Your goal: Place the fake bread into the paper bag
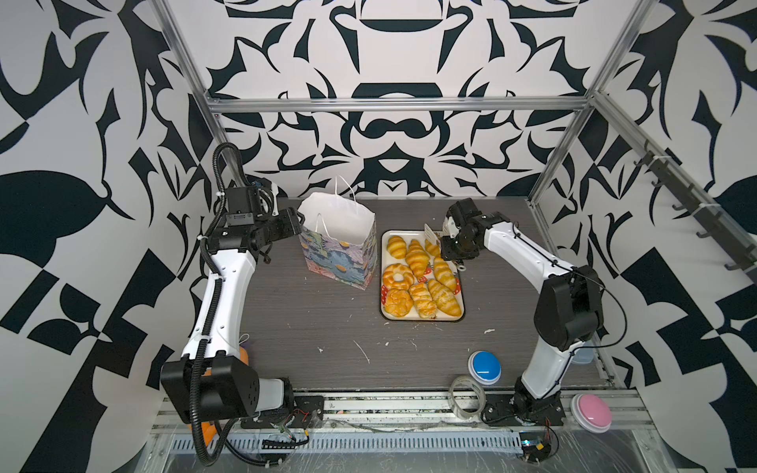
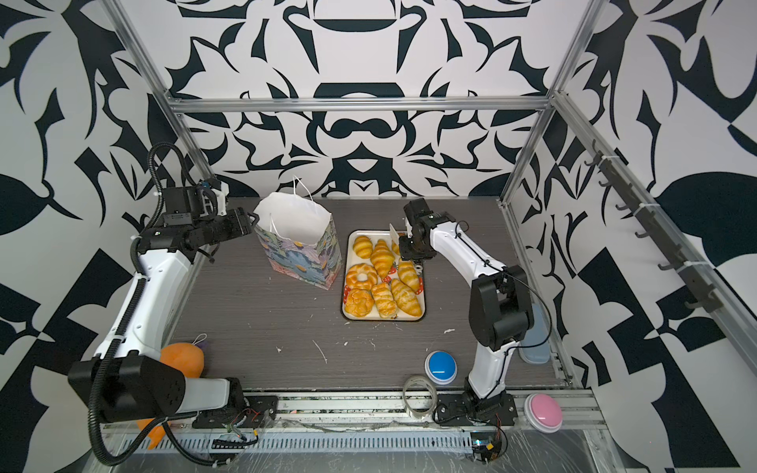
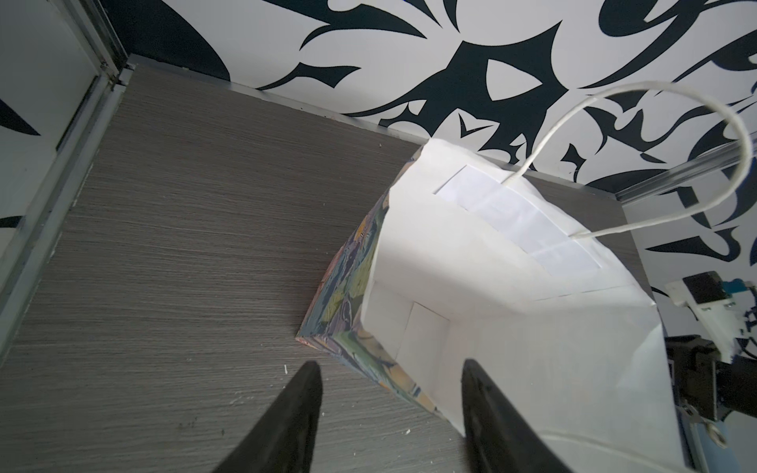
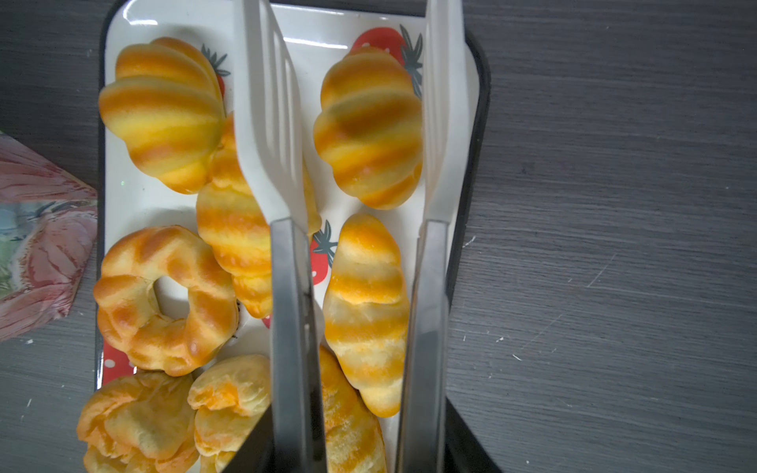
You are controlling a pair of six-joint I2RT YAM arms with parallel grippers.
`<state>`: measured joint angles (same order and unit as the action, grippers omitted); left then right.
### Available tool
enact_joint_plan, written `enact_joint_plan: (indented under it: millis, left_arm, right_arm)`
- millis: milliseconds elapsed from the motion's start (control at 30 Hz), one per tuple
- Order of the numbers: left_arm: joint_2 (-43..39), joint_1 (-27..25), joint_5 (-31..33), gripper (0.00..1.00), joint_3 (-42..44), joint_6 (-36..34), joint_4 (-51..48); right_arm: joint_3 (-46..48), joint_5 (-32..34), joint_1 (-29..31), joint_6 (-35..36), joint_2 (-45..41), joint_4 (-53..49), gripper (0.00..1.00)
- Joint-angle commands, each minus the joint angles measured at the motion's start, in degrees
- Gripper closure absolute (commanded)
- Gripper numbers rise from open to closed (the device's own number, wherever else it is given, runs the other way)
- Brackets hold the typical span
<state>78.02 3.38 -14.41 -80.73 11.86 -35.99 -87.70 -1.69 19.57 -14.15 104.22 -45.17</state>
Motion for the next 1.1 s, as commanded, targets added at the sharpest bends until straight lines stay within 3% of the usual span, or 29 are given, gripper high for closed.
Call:
enact_joint_plan:
  millis: [0,367,1067]
  left_arm:
    - [-1.13,0.23,0.89,0.43,1.07,-2.44,-2.06]
    - [-0.84,0.23,-5.4,0.43,1.81,-1.62,-0.35]
    - [-2.26,-1.1,-6.54,0.41,3.56,-0.52,0.2]
  right_arm:
    - [-2.64,0.73,-0.38,0.62,-1.62,0.43,0.52]
    - [-2.91,-0.89,-1.21,0.53,1.02,0.96,0.5]
    - [-1.03,-2.88,-1.12,0.05,-0.25,0.54,0.46]
